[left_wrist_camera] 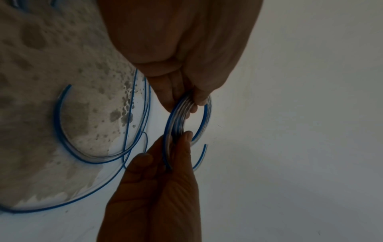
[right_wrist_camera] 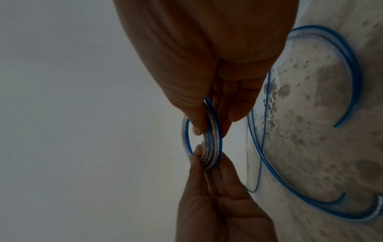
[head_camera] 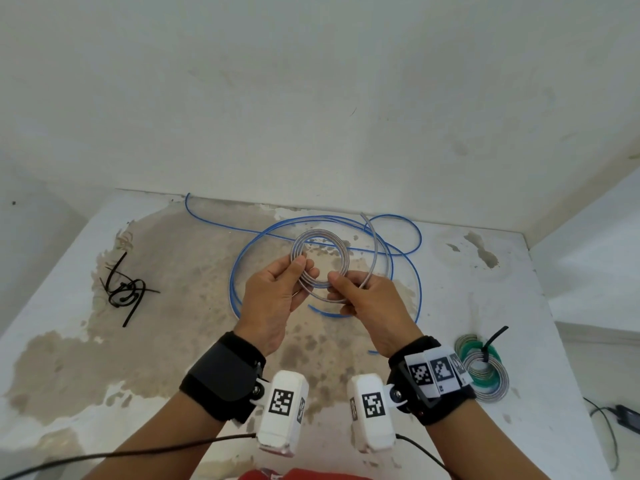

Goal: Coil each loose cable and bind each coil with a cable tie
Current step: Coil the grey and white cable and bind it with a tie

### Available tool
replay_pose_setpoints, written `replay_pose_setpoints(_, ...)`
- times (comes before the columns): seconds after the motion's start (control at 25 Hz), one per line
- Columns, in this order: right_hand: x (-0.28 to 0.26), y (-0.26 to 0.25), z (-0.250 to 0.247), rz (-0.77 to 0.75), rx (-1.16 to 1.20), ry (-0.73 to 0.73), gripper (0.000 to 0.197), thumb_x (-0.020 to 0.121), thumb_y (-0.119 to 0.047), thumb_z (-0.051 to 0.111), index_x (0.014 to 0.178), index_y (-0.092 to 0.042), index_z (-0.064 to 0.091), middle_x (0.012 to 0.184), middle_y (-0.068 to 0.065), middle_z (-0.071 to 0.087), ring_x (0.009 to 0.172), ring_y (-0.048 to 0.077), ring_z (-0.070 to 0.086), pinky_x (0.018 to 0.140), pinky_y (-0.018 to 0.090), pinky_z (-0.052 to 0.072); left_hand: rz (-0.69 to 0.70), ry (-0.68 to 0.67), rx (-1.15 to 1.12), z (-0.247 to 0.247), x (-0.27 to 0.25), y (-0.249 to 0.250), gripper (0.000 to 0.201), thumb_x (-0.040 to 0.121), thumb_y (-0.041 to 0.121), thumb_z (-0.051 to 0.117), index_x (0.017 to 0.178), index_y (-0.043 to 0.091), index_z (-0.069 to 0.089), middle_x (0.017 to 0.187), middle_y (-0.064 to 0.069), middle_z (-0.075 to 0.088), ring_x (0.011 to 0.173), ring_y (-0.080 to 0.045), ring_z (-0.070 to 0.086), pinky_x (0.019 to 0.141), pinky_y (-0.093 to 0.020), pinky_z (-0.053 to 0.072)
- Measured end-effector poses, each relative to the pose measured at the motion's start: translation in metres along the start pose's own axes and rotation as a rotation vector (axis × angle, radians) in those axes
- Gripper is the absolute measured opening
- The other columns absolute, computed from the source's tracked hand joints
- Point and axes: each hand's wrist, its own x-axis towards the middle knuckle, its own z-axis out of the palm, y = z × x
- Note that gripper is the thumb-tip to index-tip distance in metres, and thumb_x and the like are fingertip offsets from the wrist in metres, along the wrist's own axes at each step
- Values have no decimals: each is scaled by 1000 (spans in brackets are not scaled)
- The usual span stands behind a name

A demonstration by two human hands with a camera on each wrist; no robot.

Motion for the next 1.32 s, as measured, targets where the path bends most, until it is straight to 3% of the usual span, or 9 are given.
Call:
replay_pose_setpoints(0.24, 1, 5, 0, 14, -55, 68, 18, 92, -25, 73, 81, -11, 77, 70, 2, 74, 67, 9, 67, 61, 23, 52, 37, 19, 50, 4, -6, -10, 12, 98, 19, 62, 102, 18, 73, 88, 1, 76, 85, -10, 71, 79, -25, 56)
replay_pose_setpoints(0.36, -2, 6, -1, 47, -21, 46, 19, 94, -27, 71, 88, -10, 77, 74, 1, 74, 70, 8, 69, 62, 23, 55, 56, 22, 70, 5, -7, -9, 11, 98, 18, 62, 102, 18, 73, 88, 0, 77, 86, -10, 72, 79, -24, 57)
replay_pose_setpoints(0.52, -4, 3, 0, 94, 344, 14, 26, 104, -28, 53, 115, -9, 67, 91, 4, 68, 82, 16, 69, 67, 26, 54, -8, 80, -113, 1, 3, 0, 11, 99, 18, 60, 98, 16, 71, 82, 4, 75, 83, -9, 70, 81, -23, 58)
replay_pose_setpoints(0.64, -10, -1, 2, 6, 552, 39, 26, 109, -27, 41, 107, -10, 61, 82, 2, 68, 86, 19, 71, 73, 29, 54, -42, 78, -215, -3, 8, 5, 12, 101, 21, 58, 100, 15, 69, 82, 4, 74, 86, -9, 70, 87, -24, 56)
replay_pose_setpoints(0.8, -15, -7, 5, -29, 569, 5, 35, 111, -29, 30, 97, -12, 57, 65, -1, 52, 76, 17, 71, 72, 29, 51, -95, 104, -246, -2, 13, 12, 15, 100, 20, 58, 90, 17, 68, 77, 5, 74, 83, -9, 69, 78, -22, 56)
replay_pose_setpoints(1.0, -23, -4, 10, -62, 465, -80, 34, 112, -25, 27, 96, -12, 54, 62, -3, 45, 81, 16, 72, 72, 24, 50, -51, 167, -264, -6, 30, 27, 17, 99, 17, 59, 85, 14, 67, 82, 0, 73, 76, -9, 69, 66, -19, 58)
replay_pose_setpoints(1.2, -7, -13, -6, -60, 453, -9, 37, 112, -26, 29, 121, -10, 62, 66, -5, 48, 71, 15, 68, 63, 24, 45, -51, -1, -64, -14, 16, 30, 14, 99, 18, 58, 92, 16, 70, 86, 3, 75, 81, -6, 72, 79, -21, 57)
replay_pose_setpoints(1.32, 5, -24, -21, -70, 345, 17, 26, 108, -22, 45, 122, -18, 66, 76, -8, 57, 72, 11, 65, 68, 25, 47, -82, -112, 87, -21, 7, 32, 14, 97, 18, 60, 105, 13, 71, 91, 0, 76, 83, -9, 74, 73, -21, 60)
